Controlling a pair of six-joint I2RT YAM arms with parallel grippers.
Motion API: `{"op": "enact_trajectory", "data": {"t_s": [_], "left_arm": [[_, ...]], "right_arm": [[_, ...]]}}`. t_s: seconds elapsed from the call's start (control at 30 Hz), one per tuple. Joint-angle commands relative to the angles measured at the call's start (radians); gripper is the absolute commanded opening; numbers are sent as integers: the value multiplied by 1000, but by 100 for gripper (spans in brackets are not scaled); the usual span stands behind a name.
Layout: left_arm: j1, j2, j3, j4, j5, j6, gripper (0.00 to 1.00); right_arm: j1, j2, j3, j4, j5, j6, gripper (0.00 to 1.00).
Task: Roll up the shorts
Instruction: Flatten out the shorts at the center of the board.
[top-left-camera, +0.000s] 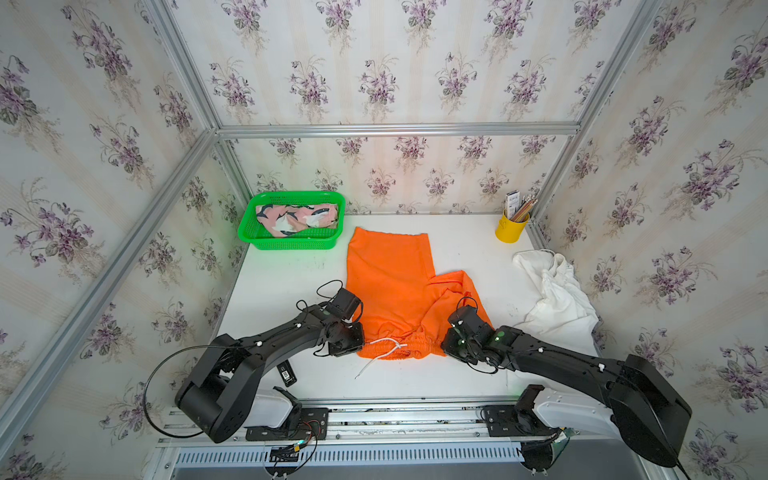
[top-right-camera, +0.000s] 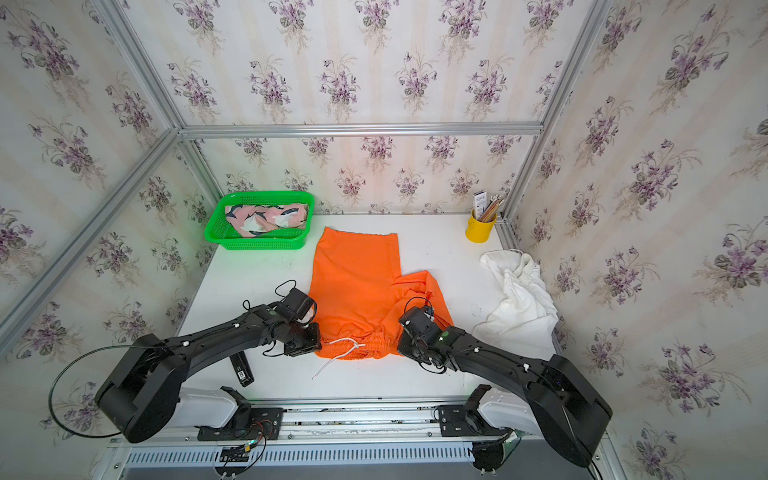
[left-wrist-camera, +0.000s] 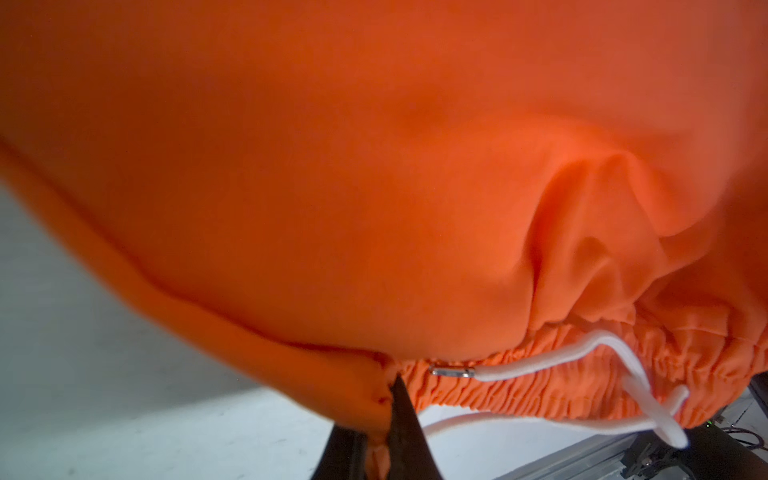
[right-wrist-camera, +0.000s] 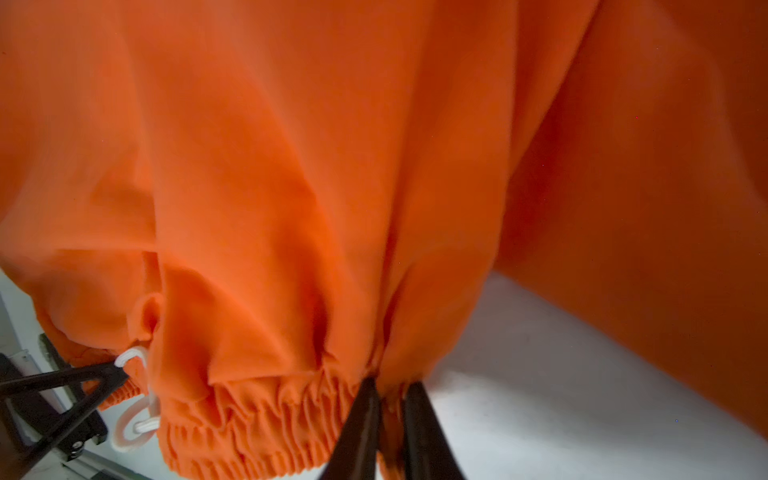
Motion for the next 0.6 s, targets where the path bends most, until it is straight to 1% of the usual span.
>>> {"op": "enact_trajectory", "data": {"t_s": [0.0, 0.13, 0.23, 0.4, 0.47, 0.57], "left_arm": [[1, -50, 7, -41, -36, 6, 8], [3, -158, 55, -101, -91, 4, 4], [8, -235, 176, -188, -151, 36, 1], [9, -297, 550, -352, -291, 170, 0], [9, -302, 716, -396, -349, 231, 0], [8, -304, 950, -411, -423, 339, 0]], "right_arm": [[-2, -32, 19, 75, 14, 26, 0], [-5, -70, 95, 65, 55, -37, 0], [-10, -86, 219, 40, 126, -135, 0], [-22, -98, 561, -83, 273, -388, 0], [-22, -118, 677, -99, 303, -496, 0], [-22, -138, 858, -119, 323, -638, 0]]}}
